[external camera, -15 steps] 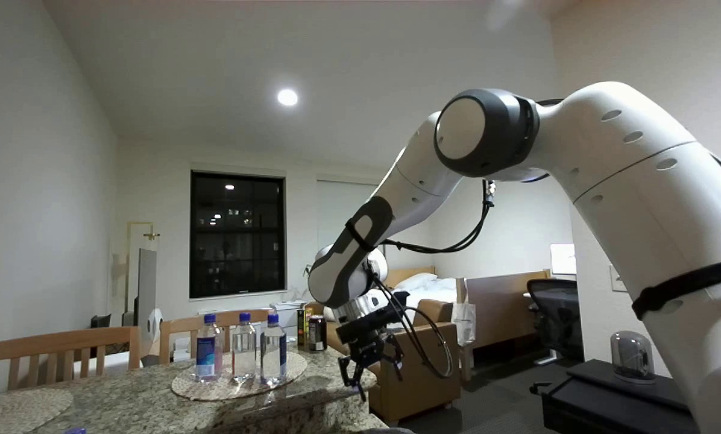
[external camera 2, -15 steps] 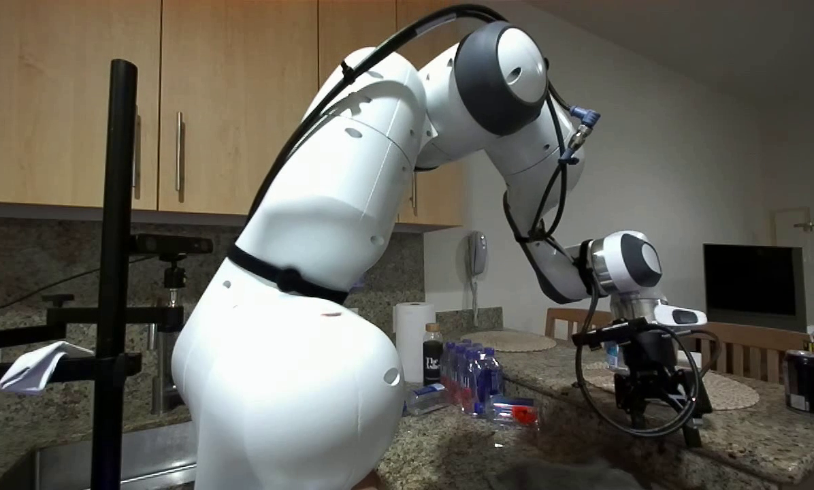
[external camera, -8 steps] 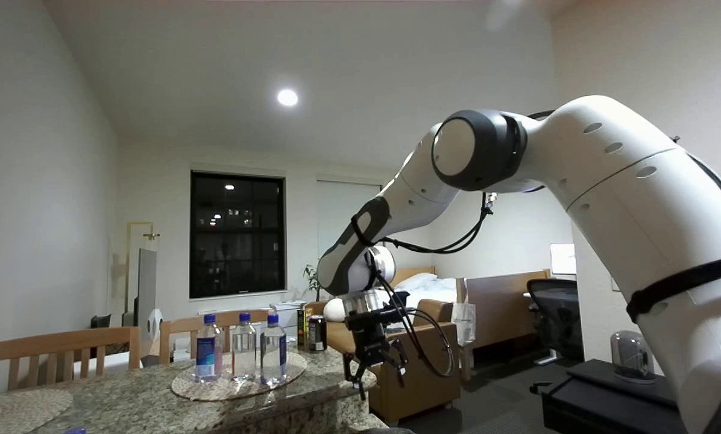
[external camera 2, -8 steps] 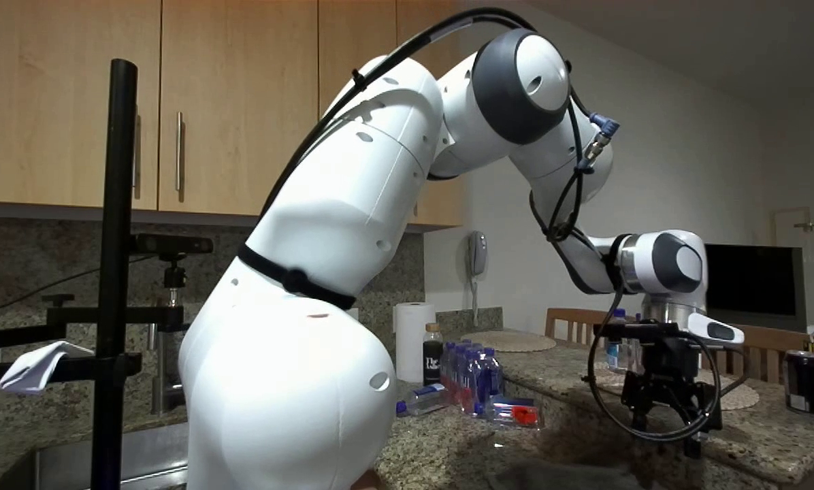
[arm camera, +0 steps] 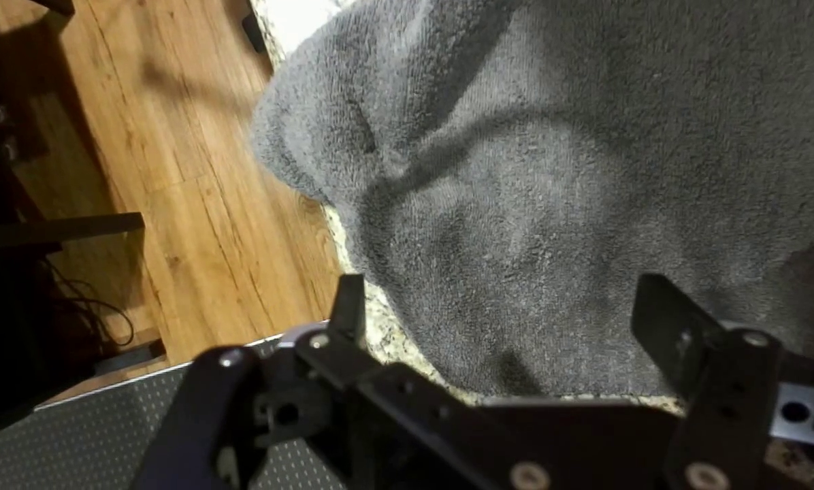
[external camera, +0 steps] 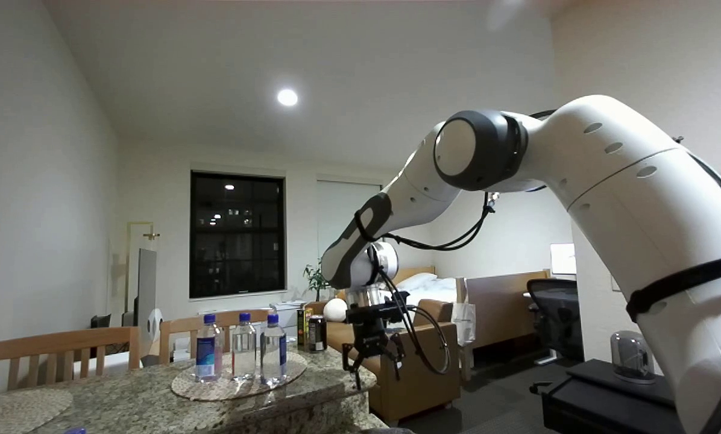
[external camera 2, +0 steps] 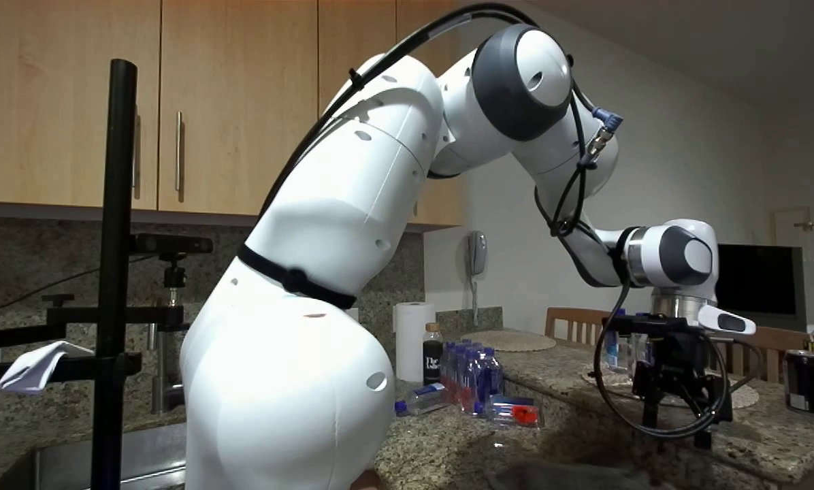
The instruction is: Move the grey towel to the left.
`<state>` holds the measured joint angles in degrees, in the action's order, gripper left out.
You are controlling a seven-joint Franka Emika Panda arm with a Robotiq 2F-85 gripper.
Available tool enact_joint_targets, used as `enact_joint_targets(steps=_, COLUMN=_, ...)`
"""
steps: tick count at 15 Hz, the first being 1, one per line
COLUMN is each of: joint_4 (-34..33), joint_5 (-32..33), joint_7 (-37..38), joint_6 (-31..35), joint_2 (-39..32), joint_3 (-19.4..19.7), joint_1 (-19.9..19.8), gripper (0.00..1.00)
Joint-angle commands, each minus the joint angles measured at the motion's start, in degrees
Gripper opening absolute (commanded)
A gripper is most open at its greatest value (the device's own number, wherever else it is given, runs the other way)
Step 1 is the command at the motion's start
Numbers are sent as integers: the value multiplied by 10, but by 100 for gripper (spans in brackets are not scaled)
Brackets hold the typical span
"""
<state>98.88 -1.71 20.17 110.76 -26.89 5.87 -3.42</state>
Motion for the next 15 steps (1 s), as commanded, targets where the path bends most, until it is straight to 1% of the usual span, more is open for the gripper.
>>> enact_joint_targets(steps=1, joint_4=6, joint_5=-4, joint_7=-3, joint_6=10, joint_2=2, joint_3=2, joint_1=2, gripper=100)
enact_joint_targets(steps=4, joint_4=23, joint_5=0, joint_7=-3, joint_6=26, joint_2=3, joint_3=3, joint_1=4, gripper=100)
enact_joint_targets(steps=10, joint_4=72, joint_5=-7, joint_7=-40, joint_6=85, joint_2=12, joint_3=1, joint_1=-8, gripper=100)
enact_joint_targets(steps=13, joint_4=88, joint_5=-8, joint_7=-86, joint_6=103, joint_2=10, joint_3=-2, joint_1=-18, gripper=100)
enact_joint_targets(steps=15, joint_4=91, joint_5=-12, joint_7=-130, joint_6=110, joint_2=5, joint_3=-6, joint_1=-29, gripper=100)
